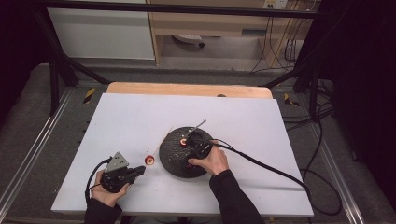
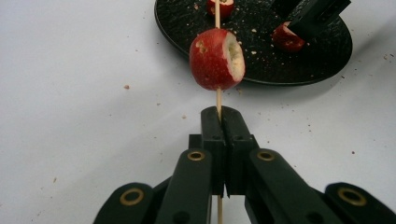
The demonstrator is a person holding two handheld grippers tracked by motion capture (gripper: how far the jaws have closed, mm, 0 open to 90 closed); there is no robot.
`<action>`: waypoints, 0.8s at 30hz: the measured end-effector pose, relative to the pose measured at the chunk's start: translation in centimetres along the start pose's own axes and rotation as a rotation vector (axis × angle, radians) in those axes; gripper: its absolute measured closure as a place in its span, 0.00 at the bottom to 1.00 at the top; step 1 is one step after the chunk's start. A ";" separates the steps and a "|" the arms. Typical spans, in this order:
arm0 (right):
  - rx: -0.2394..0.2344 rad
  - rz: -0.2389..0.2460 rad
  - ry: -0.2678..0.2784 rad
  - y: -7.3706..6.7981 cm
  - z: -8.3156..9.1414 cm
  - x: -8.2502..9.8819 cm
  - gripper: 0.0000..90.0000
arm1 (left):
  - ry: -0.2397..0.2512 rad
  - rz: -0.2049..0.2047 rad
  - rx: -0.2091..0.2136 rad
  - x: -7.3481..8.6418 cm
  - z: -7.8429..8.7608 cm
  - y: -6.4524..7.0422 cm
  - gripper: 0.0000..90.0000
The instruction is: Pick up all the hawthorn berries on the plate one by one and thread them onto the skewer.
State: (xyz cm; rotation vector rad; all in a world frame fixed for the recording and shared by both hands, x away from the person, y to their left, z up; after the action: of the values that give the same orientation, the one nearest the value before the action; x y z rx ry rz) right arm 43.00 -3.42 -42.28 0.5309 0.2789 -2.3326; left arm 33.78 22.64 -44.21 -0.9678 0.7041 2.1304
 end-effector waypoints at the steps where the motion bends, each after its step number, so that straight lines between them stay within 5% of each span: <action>1: 0.001 0.004 -0.003 0.0 -0.1 0.0 0.49 | 0.000 0.000 0.000 0.0 0.0 0.0 0.99; 24: -0.025 -0.007 -0.070 0.2 -0.7 0.2 0.67 | -0.004 -0.001 0.004 0.0 -0.1 0.0 0.99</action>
State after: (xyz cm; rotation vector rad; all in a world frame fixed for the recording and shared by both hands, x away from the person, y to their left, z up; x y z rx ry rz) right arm 43.27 -3.43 -43.01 0.4358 0.2770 -2.3461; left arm 33.78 22.55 -44.27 -0.9612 0.7047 2.1288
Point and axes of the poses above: each handheld gripper's, and its own axes: z roughly backward along the jaws, x roughly out of its underside, y roughly to its right, the point moved 2 cm from there along -z, roughly forward along the jaws, and after that the axes turned 10 degrees about x, right-handed, at the moved point
